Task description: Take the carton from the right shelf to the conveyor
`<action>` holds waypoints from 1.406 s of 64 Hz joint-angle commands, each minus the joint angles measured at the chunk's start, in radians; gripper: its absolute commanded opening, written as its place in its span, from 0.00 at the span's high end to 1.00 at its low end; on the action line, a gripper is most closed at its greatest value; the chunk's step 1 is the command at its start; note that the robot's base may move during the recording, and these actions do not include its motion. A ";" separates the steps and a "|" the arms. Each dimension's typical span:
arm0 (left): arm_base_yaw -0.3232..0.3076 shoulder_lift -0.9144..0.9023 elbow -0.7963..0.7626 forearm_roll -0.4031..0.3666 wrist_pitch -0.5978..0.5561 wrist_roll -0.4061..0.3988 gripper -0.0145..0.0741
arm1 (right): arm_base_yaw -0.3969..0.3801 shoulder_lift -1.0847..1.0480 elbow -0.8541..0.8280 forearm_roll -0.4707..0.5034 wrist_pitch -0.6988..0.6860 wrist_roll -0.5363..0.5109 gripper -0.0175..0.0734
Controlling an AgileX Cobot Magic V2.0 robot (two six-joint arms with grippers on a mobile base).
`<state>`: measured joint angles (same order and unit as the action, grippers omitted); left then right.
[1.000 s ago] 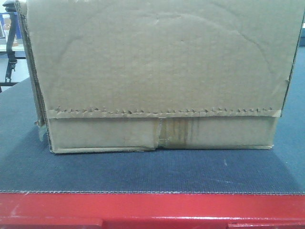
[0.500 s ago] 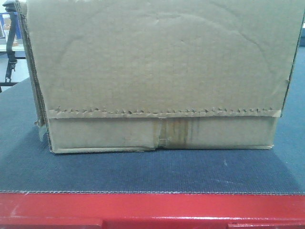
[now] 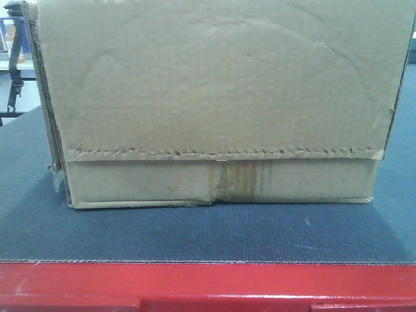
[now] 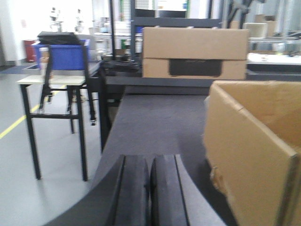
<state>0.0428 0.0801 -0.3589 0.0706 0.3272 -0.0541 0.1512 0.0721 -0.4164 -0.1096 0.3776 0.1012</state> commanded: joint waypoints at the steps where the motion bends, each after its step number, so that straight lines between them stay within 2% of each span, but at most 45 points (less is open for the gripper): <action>1: 0.025 -0.034 0.084 -0.021 -0.089 0.027 0.82 | 0.001 -0.004 0.000 -0.009 -0.019 -0.004 0.89; 16: 0.028 -0.080 0.355 -0.022 -0.365 0.027 0.82 | 0.001 -0.004 0.000 -0.009 -0.019 -0.004 0.89; 19: 0.031 -0.080 0.359 -0.027 -0.406 0.027 0.82 | 0.001 -0.004 0.000 -0.009 -0.019 -0.004 0.89; 22: 0.033 -0.080 0.359 -0.027 -0.343 0.027 0.82 | 0.001 -0.004 0.000 -0.009 -0.019 -0.004 0.89; 90: 0.033 -0.080 0.359 -0.027 -0.352 0.027 0.82 | 0.001 -0.005 0.000 -0.009 -0.022 -0.004 0.89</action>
<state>0.0715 0.0056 0.0022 0.0463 0.0000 -0.0306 0.1512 0.0705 -0.4164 -0.1096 0.3776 0.1012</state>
